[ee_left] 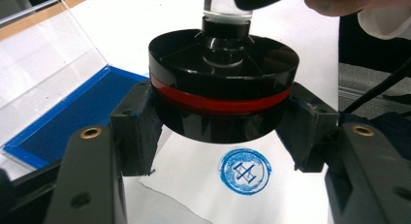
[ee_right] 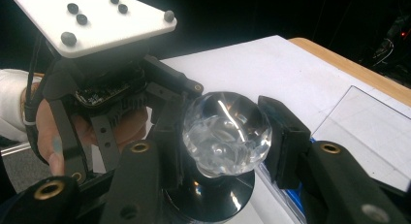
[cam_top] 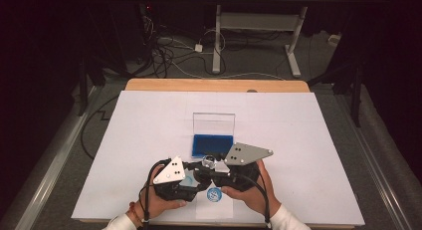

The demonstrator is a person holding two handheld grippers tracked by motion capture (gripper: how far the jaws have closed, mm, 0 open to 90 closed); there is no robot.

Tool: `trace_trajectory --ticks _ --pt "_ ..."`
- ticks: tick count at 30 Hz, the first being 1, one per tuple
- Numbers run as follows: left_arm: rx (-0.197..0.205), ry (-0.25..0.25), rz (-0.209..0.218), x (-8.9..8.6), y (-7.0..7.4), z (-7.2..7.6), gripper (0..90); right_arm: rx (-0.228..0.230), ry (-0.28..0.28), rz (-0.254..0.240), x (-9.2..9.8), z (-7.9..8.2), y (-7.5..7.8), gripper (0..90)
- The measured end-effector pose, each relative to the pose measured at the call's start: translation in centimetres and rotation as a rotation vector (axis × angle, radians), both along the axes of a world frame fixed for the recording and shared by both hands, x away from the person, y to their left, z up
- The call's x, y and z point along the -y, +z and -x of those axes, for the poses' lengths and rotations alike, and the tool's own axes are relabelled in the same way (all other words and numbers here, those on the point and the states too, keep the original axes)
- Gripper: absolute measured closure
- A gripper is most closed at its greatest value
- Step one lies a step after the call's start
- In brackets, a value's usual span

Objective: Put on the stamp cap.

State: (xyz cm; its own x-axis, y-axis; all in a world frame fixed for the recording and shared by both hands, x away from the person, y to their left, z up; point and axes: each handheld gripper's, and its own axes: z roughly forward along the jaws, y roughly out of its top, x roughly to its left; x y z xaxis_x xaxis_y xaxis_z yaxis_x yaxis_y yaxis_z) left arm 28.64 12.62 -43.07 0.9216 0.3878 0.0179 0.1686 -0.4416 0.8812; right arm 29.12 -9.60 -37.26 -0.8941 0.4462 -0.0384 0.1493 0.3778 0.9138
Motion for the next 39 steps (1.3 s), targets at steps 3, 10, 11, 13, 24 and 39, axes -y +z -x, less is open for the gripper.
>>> trace_trajectory --ticks 3,10,11,13,24,39 --pt "0.016 0.007 -0.004 0.0 0.1 0.2 36.5 -0.003 0.002 -0.006 0.1 0.0 0.0 57.1" --pt "0.027 0.008 -0.055 0.2 0.0 0.3 36.5 -0.011 0.009 0.014 0.2 0.0 -0.4 57.2" --pt "0.037 0.009 -0.069 0.3 0.0 0.4 36.5 -0.011 0.011 0.021 0.1 0.0 -0.5 57.2" --pt "0.039 0.007 -0.08 0.3 -0.1 0.4 36.5 -0.017 0.016 0.027 0.1 0.0 -0.7 57.2" --pt "0.075 0.018 -0.142 0.5 -0.2 0.6 36.5 -0.033 0.015 0.045 0.1 -0.1 -1.2 57.2" --pt "0.111 0.014 -0.213 0.7 -0.3 0.8 36.4 -0.04 0.011 0.068 -0.1 0.0 -1.6 57.2"
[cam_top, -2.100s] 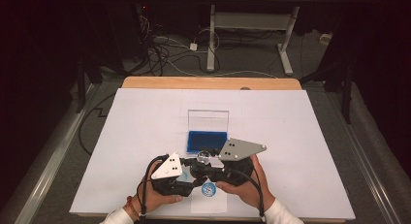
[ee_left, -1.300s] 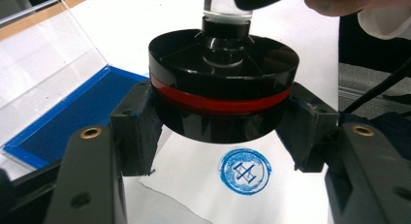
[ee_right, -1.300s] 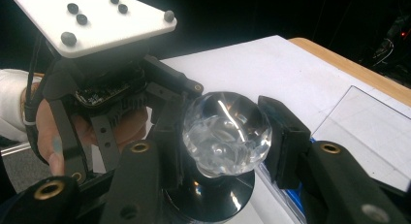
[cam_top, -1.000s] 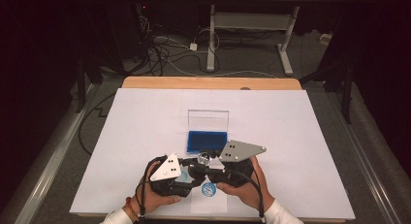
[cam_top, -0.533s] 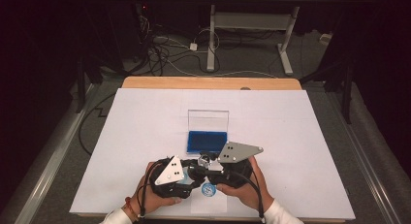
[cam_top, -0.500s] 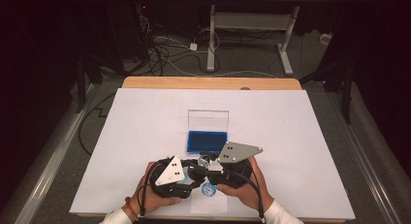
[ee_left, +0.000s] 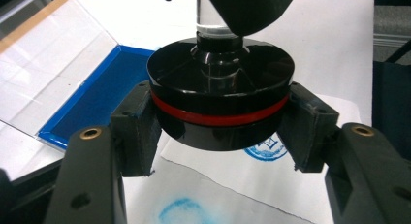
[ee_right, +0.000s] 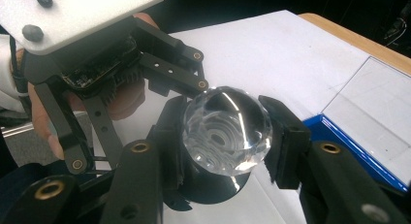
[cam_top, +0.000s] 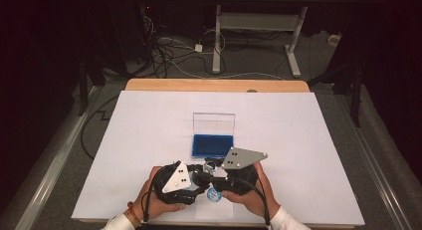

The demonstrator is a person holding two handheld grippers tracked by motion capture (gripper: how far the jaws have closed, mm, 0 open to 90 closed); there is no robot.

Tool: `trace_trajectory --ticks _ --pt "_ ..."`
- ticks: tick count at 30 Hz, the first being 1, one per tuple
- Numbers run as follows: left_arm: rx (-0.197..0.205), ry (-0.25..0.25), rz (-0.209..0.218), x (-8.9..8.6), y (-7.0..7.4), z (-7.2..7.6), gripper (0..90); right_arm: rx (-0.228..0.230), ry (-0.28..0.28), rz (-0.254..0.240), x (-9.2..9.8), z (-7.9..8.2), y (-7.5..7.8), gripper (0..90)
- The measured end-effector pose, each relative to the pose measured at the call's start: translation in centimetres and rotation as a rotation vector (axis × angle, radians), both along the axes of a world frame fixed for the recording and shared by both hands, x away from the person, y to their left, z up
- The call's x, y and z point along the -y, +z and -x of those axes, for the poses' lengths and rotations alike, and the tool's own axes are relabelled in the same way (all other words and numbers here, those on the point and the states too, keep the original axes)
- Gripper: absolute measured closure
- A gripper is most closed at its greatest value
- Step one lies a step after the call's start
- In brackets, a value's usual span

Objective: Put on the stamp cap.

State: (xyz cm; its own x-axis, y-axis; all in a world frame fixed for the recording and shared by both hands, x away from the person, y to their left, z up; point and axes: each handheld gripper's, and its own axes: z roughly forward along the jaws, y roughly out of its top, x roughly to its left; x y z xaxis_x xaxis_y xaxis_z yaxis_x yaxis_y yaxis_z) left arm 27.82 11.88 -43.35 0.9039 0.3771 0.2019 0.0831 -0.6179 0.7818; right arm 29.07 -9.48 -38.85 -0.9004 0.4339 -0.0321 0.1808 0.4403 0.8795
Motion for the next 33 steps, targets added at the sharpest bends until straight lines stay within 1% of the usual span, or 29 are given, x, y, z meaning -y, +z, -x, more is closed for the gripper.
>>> trace_trajectory --ticks 1,3,7,9,11,17,20,22,23,24,26,27,28,29,30,31,32,33 --pt "0.004 0.0 -0.005 0.0 0.0 0.0 36.4 -0.002 0.003 0.006 0.0 0.0 -0.1 57.2" --pt "-0.002 -0.003 -0.004 0.0 -0.1 0.0 36.4 -0.005 0.001 0.007 -0.1 0.0 -0.1 57.2" --pt "0.013 -0.002 -0.032 0.2 -0.2 0.1 36.1 -0.018 -0.002 0.013 -0.2 -0.1 -0.4 57.2" --pt "0.007 -0.006 -0.025 0.2 -0.3 0.1 36.0 -0.023 -0.001 0.012 -0.2 -0.1 -0.5 57.2" --pt "0.009 -0.004 -0.036 0.2 -0.3 0.1 36.0 -0.026 -0.002 0.013 -0.2 -0.2 -0.6 57.2" --pt "0.009 -0.004 -0.044 0.2 -0.4 0.1 35.9 -0.035 -0.001 0.02 -0.2 -0.3 -0.7 57.2" --pt "0.012 -0.002 -0.059 0.3 -0.6 0.1 35.8 -0.043 -0.004 0.023 -0.3 -0.3 -0.9 57.2" --pt "0.014 0.0 -0.062 0.3 -0.6 0.1 35.8 -0.06 -0.004 0.022 -0.2 -0.5 -1.1 57.2" --pt "0.015 0.001 -0.06 0.3 -0.6 0.1 35.8 -0.059 -0.004 0.024 -0.1 -0.5 -1.1 57.2" --pt "0.009 -0.002 -0.059 0.3 -0.5 0.1 35.7 -0.054 -0.006 0.022 -0.1 -0.5 -1.1 57.2" --pt "0.027 -0.014 -0.072 0.5 -0.6 0.3 35.2 -0.055 -0.007 0.028 -0.2 -0.5 -1.1 57.2" --pt "0.031 -0.032 -0.078 0.7 -0.6 0.5 34.3 -0.068 -0.006 0.026 -0.2 -0.6 -1.3 57.2" --pt "0.032 -0.037 -0.09 1.0 -0.7 0.6 33.2 -0.077 -0.001 0.028 -0.3 -0.7 -1.5 57.3" --pt "0.029 -0.039 -0.085 1.1 -0.8 0.6 33.1 -0.078 -0.002 0.035 -0.5 -0.6 -1.7 57.3" --pt "0.022 -0.041 -0.079 1.1 -0.8 0.5 33.2 -0.067 -0.008 0.04 -0.6 -0.5 -1.7 57.2" --pt "0.026 -0.044 -0.07 1.0 -0.8 0.4 33.2 -0.059 -0.012 0.053 -0.7 -0.4 -1.6 57.2" --pt "0.023 -0.048 -0.054 0.8 -0.7 0.3 33.2 -0.063 -0.013 0.048 -0.6 -0.5 -1.5 57.3" --pt "0.019 -0.055 -0.046 0.7 -0.6 0.2 33.2 -0.069 -0.014 0.033 -0.4 -0.7 -1.4 57.3"
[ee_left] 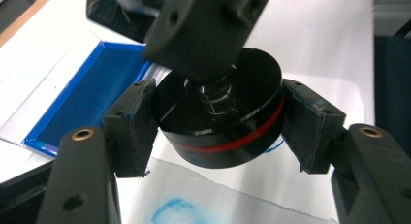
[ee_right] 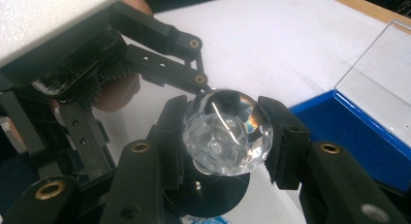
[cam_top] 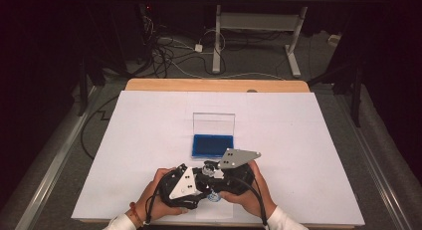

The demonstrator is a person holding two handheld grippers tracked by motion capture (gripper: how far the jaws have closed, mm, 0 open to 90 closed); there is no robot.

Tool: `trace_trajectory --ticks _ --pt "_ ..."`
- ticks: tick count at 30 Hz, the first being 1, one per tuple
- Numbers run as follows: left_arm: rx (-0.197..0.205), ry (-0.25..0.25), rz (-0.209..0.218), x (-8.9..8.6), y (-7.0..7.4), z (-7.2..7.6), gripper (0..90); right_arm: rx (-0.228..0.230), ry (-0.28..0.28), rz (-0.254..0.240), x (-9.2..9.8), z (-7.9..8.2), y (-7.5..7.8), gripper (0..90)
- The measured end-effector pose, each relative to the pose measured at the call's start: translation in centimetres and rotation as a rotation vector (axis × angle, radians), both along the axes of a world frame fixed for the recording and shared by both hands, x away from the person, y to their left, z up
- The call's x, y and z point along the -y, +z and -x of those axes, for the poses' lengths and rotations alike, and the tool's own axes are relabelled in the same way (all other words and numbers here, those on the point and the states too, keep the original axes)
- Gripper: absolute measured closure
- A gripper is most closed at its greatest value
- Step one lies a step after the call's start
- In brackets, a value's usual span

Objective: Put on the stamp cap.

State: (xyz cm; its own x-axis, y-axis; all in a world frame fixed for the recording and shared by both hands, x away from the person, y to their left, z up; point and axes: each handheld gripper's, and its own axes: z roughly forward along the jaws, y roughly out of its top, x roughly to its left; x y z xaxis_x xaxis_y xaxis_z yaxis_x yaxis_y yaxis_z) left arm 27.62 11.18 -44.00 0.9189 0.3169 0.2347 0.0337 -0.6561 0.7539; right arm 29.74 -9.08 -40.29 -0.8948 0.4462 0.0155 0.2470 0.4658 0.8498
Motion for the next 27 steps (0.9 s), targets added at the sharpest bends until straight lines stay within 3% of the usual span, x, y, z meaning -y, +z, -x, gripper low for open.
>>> trace_trajectory --ticks 7,13,21,27 --pt "-0.039 -0.016 0.057 -0.3 -0.2 -0.3 33.0 0.005 -0.002 -0.018 0.2 0.1 0.2 57.3" --pt "-0.075 0.025 0.108 -0.7 -0.4 -0.8 29.4 0.008 -0.01 -0.026 0.4 0.1 0.4 57.2" --pt "-0.088 0.064 0.112 -0.7 -0.6 -1.0 18.8 0.031 -0.015 -0.028 0.6 0.2 0.8 57.2" --pt "-0.091 0.085 0.107 -0.8 -0.8 -1.2 17.0 0.05 -0.025 -0.025 0.9 0.1 1.1 57.2"
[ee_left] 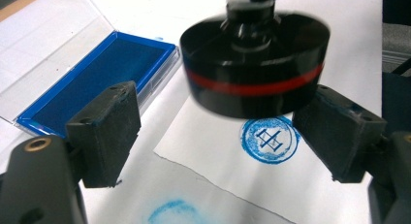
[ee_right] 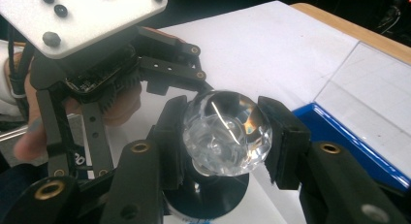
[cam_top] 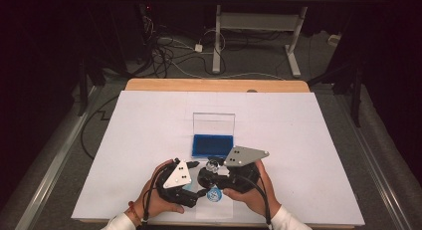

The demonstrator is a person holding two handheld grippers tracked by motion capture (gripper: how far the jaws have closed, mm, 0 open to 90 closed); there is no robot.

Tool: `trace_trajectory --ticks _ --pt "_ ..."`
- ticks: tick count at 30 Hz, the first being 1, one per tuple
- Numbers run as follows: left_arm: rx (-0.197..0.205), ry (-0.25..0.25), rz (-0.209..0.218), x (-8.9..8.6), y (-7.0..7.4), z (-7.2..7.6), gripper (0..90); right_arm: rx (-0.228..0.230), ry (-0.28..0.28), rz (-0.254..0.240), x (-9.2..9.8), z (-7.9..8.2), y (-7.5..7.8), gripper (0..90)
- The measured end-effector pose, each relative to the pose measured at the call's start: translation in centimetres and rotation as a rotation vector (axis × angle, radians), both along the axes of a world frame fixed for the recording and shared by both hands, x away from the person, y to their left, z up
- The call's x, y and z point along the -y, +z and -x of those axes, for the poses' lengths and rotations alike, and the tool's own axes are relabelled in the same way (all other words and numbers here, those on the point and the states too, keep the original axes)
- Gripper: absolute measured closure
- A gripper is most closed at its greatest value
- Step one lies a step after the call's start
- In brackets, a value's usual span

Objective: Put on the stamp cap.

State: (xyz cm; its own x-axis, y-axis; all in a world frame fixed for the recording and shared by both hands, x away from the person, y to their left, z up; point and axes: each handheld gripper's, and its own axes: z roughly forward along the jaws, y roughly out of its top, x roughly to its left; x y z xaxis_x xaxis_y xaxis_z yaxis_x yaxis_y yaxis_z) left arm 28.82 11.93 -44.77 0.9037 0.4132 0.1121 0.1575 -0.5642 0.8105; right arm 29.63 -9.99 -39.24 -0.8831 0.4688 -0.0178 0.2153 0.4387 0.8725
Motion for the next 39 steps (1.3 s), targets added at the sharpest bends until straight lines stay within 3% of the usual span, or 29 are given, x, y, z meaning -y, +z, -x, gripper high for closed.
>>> trace_trajectory --ticks 11,24,33,39 --pt "-0.003 0.019 -0.002 -0.5 0.0 -0.2 17.0 0.03 -0.03 0.014 1.0 -0.1 0.7 57.2" --pt "0.034 0.065 0.016 -2.5 0.8 -0.3 17.1 0.06 -0.056 0.025 2.3 -0.3 1.4 57.2" --pt "0.098 0.124 -0.045 -4.7 1.1 0.1 17.1 0.072 -0.071 0.017 3.0 -0.4 2.0 57.2" --pt "0.114 0.154 -0.068 -6.5 0.9 0.3 17.4 0.085 -0.079 0.011 3.5 -0.5 2.5 57.2"
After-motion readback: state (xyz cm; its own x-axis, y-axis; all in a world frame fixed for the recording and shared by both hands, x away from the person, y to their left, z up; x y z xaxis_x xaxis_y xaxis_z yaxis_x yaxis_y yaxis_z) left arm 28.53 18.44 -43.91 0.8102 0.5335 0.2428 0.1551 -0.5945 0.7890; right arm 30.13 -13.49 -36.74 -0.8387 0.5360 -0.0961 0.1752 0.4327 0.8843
